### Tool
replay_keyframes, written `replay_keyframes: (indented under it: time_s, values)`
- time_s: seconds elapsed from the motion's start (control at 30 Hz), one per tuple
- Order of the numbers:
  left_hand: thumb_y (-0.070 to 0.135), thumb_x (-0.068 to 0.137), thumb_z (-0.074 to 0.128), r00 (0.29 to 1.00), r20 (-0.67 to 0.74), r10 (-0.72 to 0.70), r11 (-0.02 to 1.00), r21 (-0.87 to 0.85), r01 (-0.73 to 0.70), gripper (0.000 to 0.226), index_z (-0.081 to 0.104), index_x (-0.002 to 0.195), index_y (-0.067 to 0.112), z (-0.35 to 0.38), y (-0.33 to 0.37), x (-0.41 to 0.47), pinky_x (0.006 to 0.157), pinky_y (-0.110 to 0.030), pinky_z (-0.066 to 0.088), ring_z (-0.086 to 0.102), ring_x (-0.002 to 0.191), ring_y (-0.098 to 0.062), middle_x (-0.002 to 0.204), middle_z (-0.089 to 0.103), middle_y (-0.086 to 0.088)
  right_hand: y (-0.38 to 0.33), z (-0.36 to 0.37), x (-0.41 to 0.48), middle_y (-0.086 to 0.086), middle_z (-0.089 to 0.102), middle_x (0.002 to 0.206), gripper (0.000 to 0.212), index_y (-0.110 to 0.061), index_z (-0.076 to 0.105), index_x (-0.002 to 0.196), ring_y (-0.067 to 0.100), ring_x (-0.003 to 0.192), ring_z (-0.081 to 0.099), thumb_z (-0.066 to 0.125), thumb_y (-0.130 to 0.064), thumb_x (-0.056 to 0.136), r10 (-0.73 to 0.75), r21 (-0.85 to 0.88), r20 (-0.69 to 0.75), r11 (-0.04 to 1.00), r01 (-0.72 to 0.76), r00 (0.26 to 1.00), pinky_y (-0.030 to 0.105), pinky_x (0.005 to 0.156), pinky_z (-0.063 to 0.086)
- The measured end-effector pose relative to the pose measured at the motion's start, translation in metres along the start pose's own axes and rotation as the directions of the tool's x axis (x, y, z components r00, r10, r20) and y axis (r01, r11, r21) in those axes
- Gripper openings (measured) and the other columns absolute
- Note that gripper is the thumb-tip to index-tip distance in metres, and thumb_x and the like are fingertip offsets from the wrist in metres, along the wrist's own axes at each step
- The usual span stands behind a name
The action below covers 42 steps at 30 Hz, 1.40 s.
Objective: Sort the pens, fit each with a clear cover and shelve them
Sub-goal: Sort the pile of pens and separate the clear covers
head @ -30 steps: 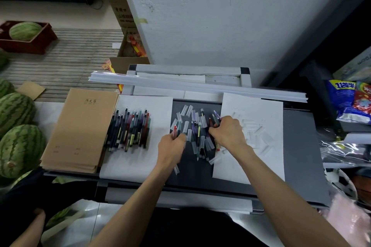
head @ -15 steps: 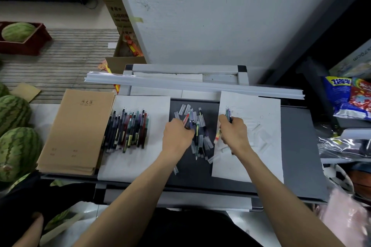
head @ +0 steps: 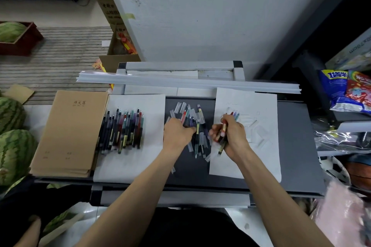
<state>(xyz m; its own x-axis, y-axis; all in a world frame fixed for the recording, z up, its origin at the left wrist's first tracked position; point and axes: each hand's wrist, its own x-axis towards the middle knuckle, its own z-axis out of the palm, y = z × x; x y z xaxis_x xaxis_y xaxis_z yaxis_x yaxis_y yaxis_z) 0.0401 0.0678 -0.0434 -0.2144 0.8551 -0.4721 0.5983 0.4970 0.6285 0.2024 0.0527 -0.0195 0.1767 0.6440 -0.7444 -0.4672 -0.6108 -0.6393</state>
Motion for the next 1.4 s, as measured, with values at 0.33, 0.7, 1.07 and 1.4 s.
replay_keyframes:
  time_s: [0.33,0.7,1.07,1.4]
  values:
    - [0.025,0.089,0.060,0.997,-0.077,0.012,0.953,-0.300,-0.035,0.036,0.037,0.063,0.015,-0.015,0.001,-0.019,0.050,-0.023,0.034,0.034,0.048,-0.012,0.056,0.040,0.003,0.010,0.008,-0.004,0.004,0.056,0.070,0.026,-0.010,0.061,0.104,0.024,0.060,0.058,0.057,-0.035,0.106,-0.043,0.036,0.144,0.999,0.038,0.989,0.032,0.053,0.047]
    - [0.019,0.094,0.052,0.979,-0.198,-0.036,0.740,-0.664,-0.107,0.045,0.027,0.058,0.027,-0.035,-0.043,-0.024,0.049,-0.034,0.016,0.020,0.049,-0.017,0.055,0.027,0.001,0.039,0.056,-0.021,0.002,0.029,0.056,0.051,-0.020,0.039,0.059,0.015,0.046,0.025,0.070,-0.031,0.098,-0.231,-0.017,0.044,0.972,0.232,0.972,0.035,0.051,0.016]
    - [0.021,0.100,0.059,0.772,-0.608,0.183,0.741,-0.431,-0.515,0.052,0.034,0.055,0.030,-0.026,-0.090,-0.031,0.045,-0.026,0.027,0.032,0.041,-0.005,0.045,0.035,0.013,0.129,0.065,-0.023,0.020,0.028,0.053,0.055,0.002,0.033,0.061,0.040,0.045,0.029,0.066,-0.024,0.096,-0.685,-0.212,0.110,0.692,0.690,0.720,0.044,0.043,0.031]
    - [0.025,0.102,0.059,0.675,-0.654,0.342,0.754,-0.237,-0.612,0.059,0.033,0.053,0.005,-0.006,-0.113,-0.024,0.043,-0.036,0.028,0.029,0.041,-0.024,0.047,0.032,-0.005,0.145,0.059,-0.015,0.001,0.040,0.051,0.043,-0.001,0.047,0.057,0.005,0.051,0.033,0.064,-0.015,0.094,-0.859,-0.424,0.264,0.305,0.853,0.438,0.011,0.054,0.029]
